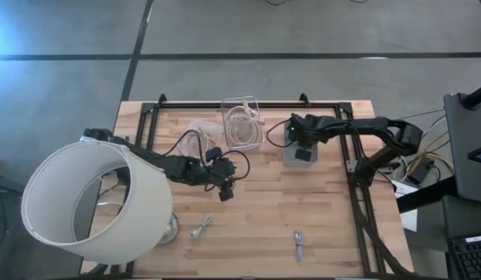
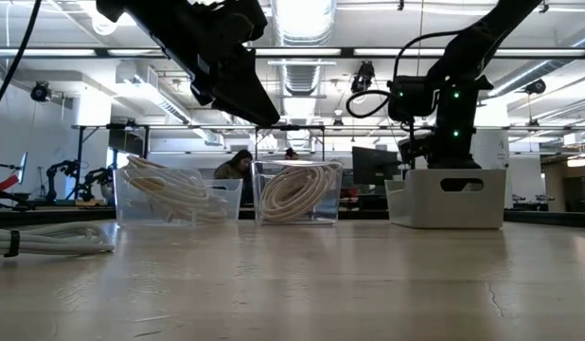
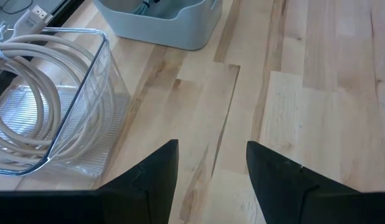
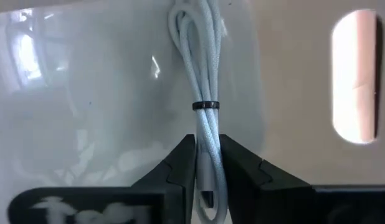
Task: Pick & Place USB Port
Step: Put the blue USB cable into the gray bin, then put the purple USB cable into the gray bin
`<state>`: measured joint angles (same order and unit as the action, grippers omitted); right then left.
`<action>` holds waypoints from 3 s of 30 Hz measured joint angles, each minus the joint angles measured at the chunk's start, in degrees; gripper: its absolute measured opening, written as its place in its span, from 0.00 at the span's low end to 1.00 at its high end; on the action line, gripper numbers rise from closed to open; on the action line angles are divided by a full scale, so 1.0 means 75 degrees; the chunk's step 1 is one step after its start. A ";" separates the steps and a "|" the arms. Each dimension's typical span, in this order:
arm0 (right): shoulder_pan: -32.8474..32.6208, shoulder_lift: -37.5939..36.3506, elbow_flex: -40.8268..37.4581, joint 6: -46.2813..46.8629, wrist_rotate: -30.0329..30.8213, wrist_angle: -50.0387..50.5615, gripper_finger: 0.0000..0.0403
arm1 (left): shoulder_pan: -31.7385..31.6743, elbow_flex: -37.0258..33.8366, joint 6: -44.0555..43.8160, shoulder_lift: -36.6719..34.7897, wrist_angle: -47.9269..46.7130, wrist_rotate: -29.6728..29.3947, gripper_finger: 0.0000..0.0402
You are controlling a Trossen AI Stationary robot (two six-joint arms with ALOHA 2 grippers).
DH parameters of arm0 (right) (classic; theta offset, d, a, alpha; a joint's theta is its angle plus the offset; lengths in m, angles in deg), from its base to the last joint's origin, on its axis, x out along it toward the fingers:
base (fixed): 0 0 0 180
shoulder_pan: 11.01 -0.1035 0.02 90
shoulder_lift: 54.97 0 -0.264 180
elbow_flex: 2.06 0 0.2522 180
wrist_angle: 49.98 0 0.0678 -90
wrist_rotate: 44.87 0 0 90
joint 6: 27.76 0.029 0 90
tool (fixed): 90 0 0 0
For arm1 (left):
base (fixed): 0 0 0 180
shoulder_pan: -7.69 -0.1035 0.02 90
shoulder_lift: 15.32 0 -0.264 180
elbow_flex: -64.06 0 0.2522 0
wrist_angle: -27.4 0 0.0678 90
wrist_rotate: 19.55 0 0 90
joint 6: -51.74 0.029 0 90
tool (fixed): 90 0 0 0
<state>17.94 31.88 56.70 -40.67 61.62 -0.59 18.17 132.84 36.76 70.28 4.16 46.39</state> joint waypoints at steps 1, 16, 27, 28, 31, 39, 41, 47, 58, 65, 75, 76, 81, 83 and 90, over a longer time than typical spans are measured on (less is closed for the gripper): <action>0.0000 -0.0030 0.0001 -0.0001 -0.0002 -0.0004 0.17 | 0.0000 0.0000 0.0000 0.0000 0.0000 0.0000 0.48; -0.0233 -0.1029 0.0245 0.0413 0.0015 0.0929 0.36 | 0.0000 0.0003 -0.0003 0.0000 0.0000 0.0000 0.48; -0.1265 -0.2717 0.0901 0.2848 -0.0105 0.1868 0.35 | 0.0000 0.0003 -0.0003 0.0000 0.0000 0.0000 0.48; -0.1430 -0.2847 0.0913 0.3048 -0.0250 0.1950 0.35 | 0.0000 0.0003 -0.0003 0.0000 0.0000 0.0000 0.48; -0.2008 -0.3154 0.0883 0.3557 -0.0901 0.1991 0.33 | 0.0000 0.0003 -0.0003 0.0000 0.0000 0.0000 0.48; -0.4107 -0.3283 0.0566 0.5220 -0.2400 0.2013 0.31 | 0.0000 0.0003 -0.0004 0.0000 0.0000 0.0000 0.48; -0.4717 -0.3151 0.0544 0.5679 -0.2604 0.2002 0.32 | 0.0000 0.0003 -0.0021 0.0000 0.0000 0.0000 0.48; -0.6433 -0.2467 0.0529 0.7063 -0.2618 0.1992 0.34 | 0.0000 0.0003 -0.0050 0.0000 0.0000 0.0000 0.48; -0.7948 -0.0843 0.0526 1.0657 -0.3200 0.1118 0.34 | 0.0003 0.0003 -0.0068 0.0000 0.0000 0.0003 0.48; -0.8015 0.0268 0.0526 1.1153 -0.3947 -0.0728 0.36 | 0.0019 0.0003 -0.0511 0.0000 -0.0003 0.0026 0.48; -0.8083 0.1039 0.0526 1.1939 -0.4253 -0.1143 0.34 | 0.0101 -0.0014 -0.0557 0.0000 -0.0020 0.0027 0.48; -0.8087 0.1090 0.0526 1.1955 -0.4268 -0.1227 0.34 | 0.0106 -0.0025 -0.0556 0.0000 -0.0012 0.0029 0.48; -0.8090 0.1012 0.0528 1.1948 -0.4406 -0.1286 0.34 | 0.0112 -0.0084 -0.0499 0.0000 -0.0026 0.0029 0.48; -0.8090 0.0825 0.0529 1.1947 -0.4401 -0.1281 0.34 | 0.0111 -0.0090 -0.0498 0.0000 -0.0018 0.0029 0.48; -0.8150 0.0602 0.0537 1.2052 -0.4153 -0.1638 0.34 | 0.0111 -0.0102 -0.0498 0.0000 -0.0023 0.0029 0.48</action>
<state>-43.19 36.39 60.73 49.72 30.48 -12.88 19.00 132.08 33.02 70.28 3.99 46.61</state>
